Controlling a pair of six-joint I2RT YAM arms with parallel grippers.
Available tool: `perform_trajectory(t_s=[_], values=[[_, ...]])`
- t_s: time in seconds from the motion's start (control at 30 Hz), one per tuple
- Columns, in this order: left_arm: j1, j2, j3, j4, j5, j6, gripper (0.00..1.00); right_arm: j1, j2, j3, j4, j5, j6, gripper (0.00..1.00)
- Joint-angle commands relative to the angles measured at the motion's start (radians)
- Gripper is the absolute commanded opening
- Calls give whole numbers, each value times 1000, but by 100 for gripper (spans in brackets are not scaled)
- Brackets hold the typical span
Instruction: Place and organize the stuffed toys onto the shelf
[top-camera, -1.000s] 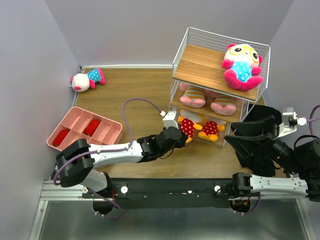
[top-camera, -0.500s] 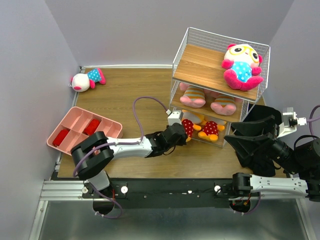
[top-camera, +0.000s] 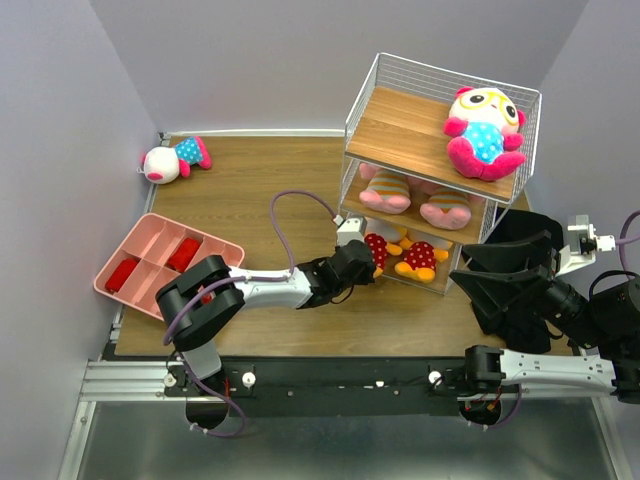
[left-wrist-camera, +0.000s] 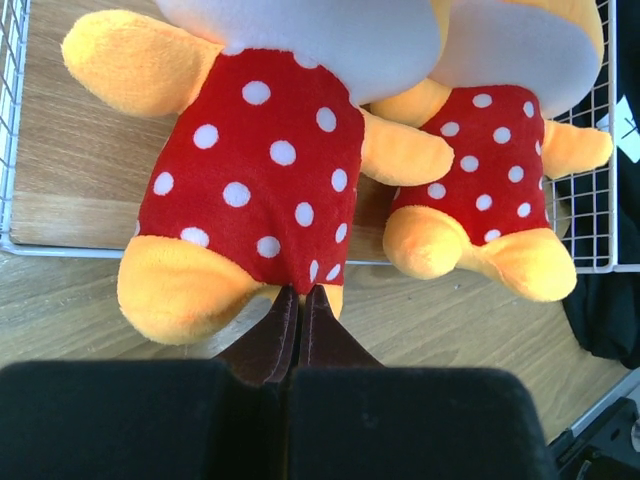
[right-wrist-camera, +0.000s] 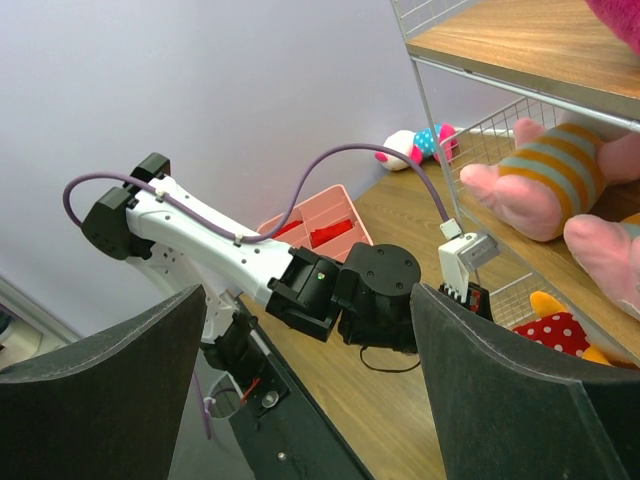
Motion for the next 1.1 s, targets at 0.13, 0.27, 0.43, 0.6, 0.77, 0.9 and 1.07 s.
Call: perform_trajectory(t_s=[0.13, 0.27, 0.43, 0.6, 0.77, 0.9, 1.07], values=[[8, 7, -1, 68, -47, -61, 0, 2, -16, -17, -18, 23, -17, 90], [8, 7, -25, 114, -58, -101, 6, 2, -18, -17, -13, 23, -21, 90], [8, 41, 10, 100, -61, -109, 8, 2, -16, -14, -15, 25, -23, 90], [7, 49, 19, 88, -79, -124, 11, 2, -22, -9, -23, 23, -20, 90], [7, 46, 25, 80, -99, -122, 23, 2, -30, -11, -23, 23, -20, 90], [1, 46, 31, 82, -111, -121, 33, 2, -33, -12, -24, 20, -17, 90], [-2, 50, 36, 79, -116, -124, 37, 2, -47, -17, -27, 22, -12, 90]])
